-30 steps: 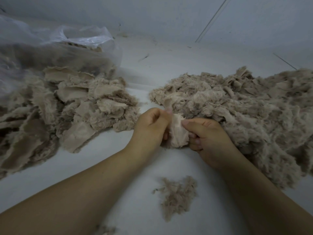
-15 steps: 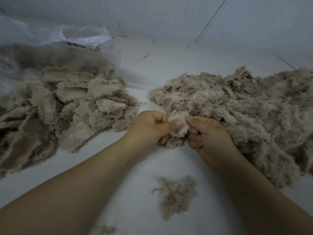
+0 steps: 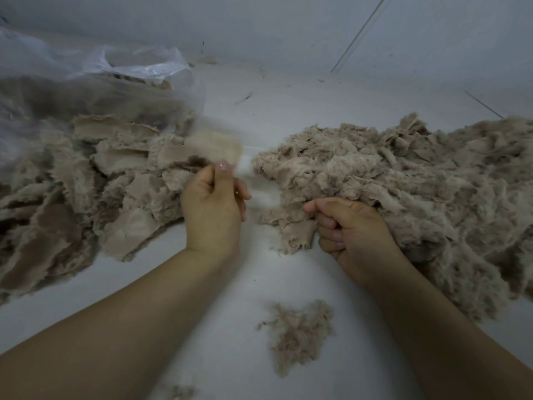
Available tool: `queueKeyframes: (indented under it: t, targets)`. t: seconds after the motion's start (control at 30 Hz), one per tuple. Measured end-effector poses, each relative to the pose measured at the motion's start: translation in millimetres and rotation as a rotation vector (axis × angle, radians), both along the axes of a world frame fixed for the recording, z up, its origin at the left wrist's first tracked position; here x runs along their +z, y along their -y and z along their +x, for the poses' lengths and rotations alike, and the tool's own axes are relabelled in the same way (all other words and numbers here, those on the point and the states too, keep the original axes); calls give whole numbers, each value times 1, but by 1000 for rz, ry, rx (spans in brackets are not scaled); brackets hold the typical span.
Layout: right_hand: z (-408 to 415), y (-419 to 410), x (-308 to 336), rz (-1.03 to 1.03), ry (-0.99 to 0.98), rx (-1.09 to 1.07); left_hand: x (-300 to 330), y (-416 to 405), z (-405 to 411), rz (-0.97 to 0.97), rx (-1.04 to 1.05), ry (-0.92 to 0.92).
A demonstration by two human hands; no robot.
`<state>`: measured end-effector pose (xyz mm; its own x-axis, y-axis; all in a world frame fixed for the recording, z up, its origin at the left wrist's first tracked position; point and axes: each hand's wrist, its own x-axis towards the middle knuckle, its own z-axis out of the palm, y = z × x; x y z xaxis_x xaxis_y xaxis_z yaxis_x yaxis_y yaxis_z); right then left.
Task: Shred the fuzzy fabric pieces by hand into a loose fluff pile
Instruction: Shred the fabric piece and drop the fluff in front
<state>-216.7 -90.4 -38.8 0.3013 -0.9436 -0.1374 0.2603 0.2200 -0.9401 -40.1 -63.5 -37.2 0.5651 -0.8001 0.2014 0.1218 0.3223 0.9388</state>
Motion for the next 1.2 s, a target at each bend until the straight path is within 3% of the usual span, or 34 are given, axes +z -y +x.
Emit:
queueKeyframes:
  t: [0.07,0.27,0.33,0.4,0.53,0.6,0.8,1.2]
  targets:
    - [1,0,0,3,-1,5,-4,2,-1,113,-16,25]
    - [2,0,-1,15,2,-3,-16,5,-7,374,-234,998]
    - [2,0,-2,9,-6,6,-15,5,-7,317,-232,1096]
    - [2,0,-2,-10,-34,31,-18,4,-8,221,-204,974]
    - [3,-1,-3,-62,-84,54,-14,1,-10,109,-316,456]
    - [4,-2,-3,-57,-91,34,-11,0,-14,70,-371,325]
    - [7,0,0,-41,-103,10,-10,0,-17,30,-552,178]
    - [4,-2,1,-31,-62,53,-12,-2,-20,124,-538,288]
